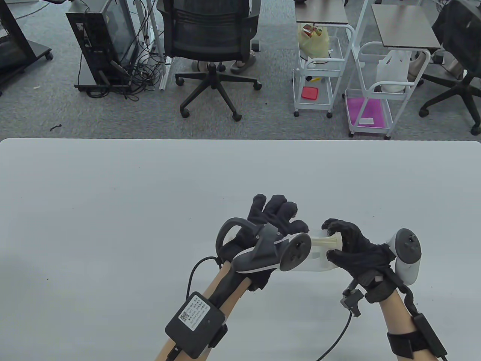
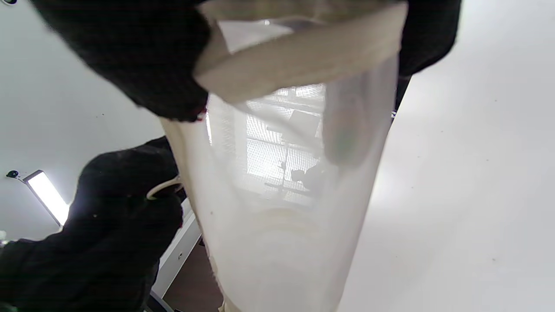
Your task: Put marker and eraser into the pencil pouch
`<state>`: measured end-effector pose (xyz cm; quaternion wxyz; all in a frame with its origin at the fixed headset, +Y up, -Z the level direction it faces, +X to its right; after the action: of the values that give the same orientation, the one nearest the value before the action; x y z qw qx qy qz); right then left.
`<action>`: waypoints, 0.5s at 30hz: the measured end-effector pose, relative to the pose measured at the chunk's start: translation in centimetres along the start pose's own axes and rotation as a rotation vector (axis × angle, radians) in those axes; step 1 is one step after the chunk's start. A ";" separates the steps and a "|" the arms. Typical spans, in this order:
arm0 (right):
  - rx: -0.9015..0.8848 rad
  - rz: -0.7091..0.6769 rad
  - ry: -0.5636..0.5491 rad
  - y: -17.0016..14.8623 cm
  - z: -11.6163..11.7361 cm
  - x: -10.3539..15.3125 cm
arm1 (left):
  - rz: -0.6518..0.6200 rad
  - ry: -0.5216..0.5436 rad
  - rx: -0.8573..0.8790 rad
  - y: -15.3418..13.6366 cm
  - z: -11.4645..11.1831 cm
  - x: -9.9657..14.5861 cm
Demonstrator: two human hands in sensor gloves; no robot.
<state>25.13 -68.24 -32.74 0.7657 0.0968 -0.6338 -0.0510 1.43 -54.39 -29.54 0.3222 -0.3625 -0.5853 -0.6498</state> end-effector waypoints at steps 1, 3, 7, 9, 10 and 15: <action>-0.004 0.000 -0.002 0.0 -0.1 0.0 | 0.008 0.001 -0.004 -0.6 0.0 0.3; -0.007 0.001 -0.004 0.0 -0.1 0.0 | 0.026 -0.006 -0.001 -1.7 -0.2 0.8; -0.012 0.002 -0.013 0.0 -0.5 0.0 | 0.081 -0.015 -0.019 -4.3 -0.3 2.2; -0.023 0.004 -0.020 0.0 -0.8 0.0 | 0.106 -0.012 -0.022 -5.6 -0.3 2.9; -0.028 0.005 -0.026 0.0 -1.0 0.0 | 0.124 -0.009 -0.030 -6.4 -0.3 3.4; -0.071 0.002 -0.036 0.1 -2.0 -0.1 | 0.140 0.030 0.008 -9.1 -0.3 5.1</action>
<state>27.08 -67.97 -33.13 0.7571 0.0683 -0.6454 -0.0745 -8.94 -53.66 -29.98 0.3773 -0.3915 -0.5561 -0.6287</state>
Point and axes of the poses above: the tracker on the back of each hand, its own y axis roughly to the thumb side, its own x axis roughly from the fingertips to the wrist, z = x × y, the point moved 3 cm from there along -x, roughly from the wrist to the fingertips, and after that the axes turned 7 degrees about -y, right-handed, at the moved point
